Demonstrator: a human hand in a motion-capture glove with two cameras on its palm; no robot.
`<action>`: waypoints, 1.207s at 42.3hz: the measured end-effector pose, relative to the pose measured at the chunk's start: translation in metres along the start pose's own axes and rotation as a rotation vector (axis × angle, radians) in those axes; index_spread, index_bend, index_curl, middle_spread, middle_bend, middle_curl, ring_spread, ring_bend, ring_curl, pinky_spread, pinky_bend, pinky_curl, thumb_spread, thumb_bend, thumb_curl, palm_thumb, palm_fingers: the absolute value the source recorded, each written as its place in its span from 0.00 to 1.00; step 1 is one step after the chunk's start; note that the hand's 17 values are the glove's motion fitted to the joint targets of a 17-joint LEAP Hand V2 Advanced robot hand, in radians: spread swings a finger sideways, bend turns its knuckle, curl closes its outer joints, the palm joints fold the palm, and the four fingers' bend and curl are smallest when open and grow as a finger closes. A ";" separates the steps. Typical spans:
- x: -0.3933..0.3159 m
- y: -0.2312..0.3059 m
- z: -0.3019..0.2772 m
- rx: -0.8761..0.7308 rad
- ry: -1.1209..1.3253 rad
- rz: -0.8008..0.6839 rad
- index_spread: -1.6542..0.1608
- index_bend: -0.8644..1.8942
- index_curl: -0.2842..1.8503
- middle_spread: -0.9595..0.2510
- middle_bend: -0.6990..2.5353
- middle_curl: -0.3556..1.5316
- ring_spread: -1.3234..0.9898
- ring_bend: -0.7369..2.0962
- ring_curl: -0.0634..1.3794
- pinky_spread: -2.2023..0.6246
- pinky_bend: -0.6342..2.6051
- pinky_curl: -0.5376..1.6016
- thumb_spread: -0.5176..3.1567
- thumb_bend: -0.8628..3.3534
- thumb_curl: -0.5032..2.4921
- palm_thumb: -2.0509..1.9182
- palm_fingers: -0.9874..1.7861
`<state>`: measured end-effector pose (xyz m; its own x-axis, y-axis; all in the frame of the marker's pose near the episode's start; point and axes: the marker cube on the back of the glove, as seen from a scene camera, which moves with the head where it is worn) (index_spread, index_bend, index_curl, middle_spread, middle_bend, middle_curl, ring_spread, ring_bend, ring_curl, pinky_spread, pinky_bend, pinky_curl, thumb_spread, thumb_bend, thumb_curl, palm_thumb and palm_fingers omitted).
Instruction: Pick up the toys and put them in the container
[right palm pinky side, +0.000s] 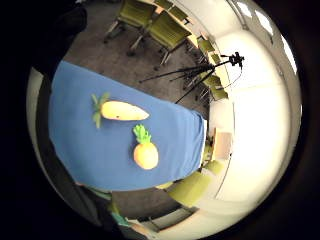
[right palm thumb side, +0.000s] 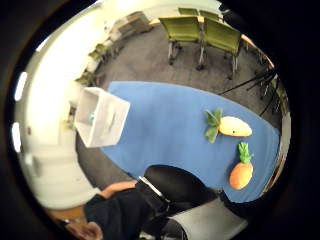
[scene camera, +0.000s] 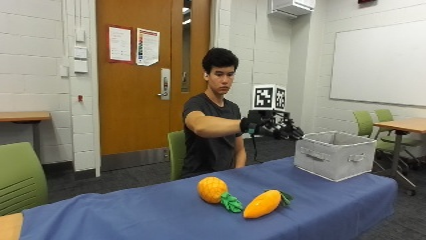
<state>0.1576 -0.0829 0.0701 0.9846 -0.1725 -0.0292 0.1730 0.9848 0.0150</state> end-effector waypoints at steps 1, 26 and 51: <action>0.007 0.000 0.010 -0.008 -0.006 0.008 0.79 0.37 0.37 0.70 0.34 0.42 0.44 0.47 0.22 0.70 0.46 0.42 0.39 0.19 0.28 0.50 0.34; 0.074 0.006 0.208 -0.214 -0.113 0.122 0.78 0.37 0.32 0.70 0.32 0.41 0.41 0.44 0.22 0.71 0.42 0.40 0.37 0.19 0.26 0.50 0.34; 0.080 0.001 0.203 -0.078 -0.177 0.228 0.74 0.58 0.41 0.59 0.29 0.40 0.35 0.46 0.22 0.66 0.40 0.39 0.41 0.22 0.28 0.57 0.65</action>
<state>0.2416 -0.1000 0.2704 0.9883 0.0595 0.1407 -0.0491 0.9959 -0.0761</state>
